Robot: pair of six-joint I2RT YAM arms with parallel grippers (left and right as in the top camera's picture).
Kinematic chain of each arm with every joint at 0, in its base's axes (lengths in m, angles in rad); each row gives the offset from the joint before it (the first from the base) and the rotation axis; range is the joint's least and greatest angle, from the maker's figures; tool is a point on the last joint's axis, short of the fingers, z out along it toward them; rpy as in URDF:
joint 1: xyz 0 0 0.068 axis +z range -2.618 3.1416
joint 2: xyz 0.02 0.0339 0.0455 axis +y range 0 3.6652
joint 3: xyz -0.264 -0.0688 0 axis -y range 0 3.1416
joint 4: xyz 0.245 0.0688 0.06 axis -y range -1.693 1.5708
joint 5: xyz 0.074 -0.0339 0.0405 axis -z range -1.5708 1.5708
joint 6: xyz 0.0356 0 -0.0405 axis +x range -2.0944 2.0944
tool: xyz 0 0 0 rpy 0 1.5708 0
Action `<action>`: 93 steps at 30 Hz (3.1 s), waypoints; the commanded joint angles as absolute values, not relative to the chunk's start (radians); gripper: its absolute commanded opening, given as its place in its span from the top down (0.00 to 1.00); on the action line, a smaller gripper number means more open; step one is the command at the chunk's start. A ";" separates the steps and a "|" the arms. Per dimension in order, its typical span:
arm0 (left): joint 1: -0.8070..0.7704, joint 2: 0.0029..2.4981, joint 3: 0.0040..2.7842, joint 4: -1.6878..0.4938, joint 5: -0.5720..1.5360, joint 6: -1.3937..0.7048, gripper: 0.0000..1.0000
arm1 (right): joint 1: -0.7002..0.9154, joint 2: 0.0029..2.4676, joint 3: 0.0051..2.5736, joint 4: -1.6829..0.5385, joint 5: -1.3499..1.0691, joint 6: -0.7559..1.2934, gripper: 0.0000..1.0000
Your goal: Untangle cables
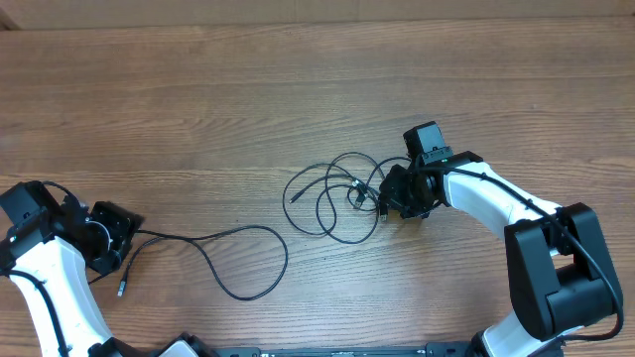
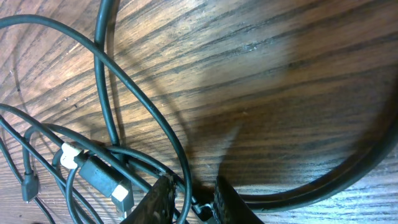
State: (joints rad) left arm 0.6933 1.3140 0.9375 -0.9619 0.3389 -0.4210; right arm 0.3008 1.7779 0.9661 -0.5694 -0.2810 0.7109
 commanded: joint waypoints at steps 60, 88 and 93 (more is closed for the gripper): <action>0.034 1.312 0.713 -0.829 -0.326 -1.214 0.73 | 0.298 1.784 0.968 -0.566 -0.274 0.730 0.00; 0.112 1.365 0.820 -0.776 0.303 -0.470 0.22 | 0.298 1.784 0.968 -0.562 -0.282 0.730 0.00; 0.061 1.366 0.820 -0.881 0.235 -0.473 0.18 | 0.298 1.784 0.968 -0.562 -0.286 0.730 0.00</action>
State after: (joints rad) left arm 0.0963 1.3582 0.8093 -0.8505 0.2501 -0.5186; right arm 0.3019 1.7641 0.9863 -0.5507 -0.3119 0.7296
